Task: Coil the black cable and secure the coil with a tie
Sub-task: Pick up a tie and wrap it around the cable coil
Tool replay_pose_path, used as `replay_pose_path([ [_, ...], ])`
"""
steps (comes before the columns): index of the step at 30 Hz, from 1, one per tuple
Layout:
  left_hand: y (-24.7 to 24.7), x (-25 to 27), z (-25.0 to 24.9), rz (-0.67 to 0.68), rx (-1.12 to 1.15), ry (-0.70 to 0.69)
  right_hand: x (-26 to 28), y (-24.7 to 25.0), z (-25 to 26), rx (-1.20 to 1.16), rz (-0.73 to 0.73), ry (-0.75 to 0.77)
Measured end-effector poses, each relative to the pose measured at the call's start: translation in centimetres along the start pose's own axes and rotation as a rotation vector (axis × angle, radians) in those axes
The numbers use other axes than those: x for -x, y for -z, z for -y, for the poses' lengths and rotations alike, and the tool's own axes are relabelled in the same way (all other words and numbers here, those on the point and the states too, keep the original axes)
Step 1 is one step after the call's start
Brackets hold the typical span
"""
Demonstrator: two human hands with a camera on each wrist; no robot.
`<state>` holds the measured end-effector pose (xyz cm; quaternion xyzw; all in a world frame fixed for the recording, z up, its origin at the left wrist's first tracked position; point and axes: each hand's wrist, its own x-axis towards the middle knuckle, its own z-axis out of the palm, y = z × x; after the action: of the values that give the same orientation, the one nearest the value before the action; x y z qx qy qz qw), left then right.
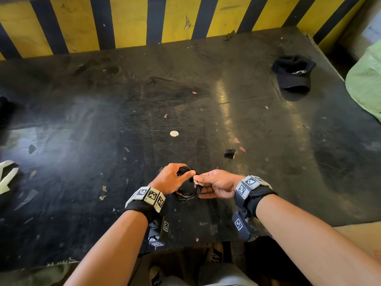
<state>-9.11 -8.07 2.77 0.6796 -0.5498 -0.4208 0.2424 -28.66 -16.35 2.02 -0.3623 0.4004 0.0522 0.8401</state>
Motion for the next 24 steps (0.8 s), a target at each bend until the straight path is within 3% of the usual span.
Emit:
replay_pose_path([
  [11,-0.1,-0.8,0.1,0.076,0.110,0.104,-0.6,-0.1,1.2,0.315,-0.050,-0.011],
  [15,-0.5,-1.3,0.1,0.070,0.087,0.117,0.0,0.7,1.7,0.272,-0.046,-0.070],
  [20,-1.2,-2.7,-1.2,0.087,0.097,0.116,0.5,2.3,1.9,0.366,-0.110,0.024],
  [24,-1.9,-4.6,-2.1,0.101,0.119,0.157,1.2,3.2,2.1,0.356,-0.261,0.121],
])
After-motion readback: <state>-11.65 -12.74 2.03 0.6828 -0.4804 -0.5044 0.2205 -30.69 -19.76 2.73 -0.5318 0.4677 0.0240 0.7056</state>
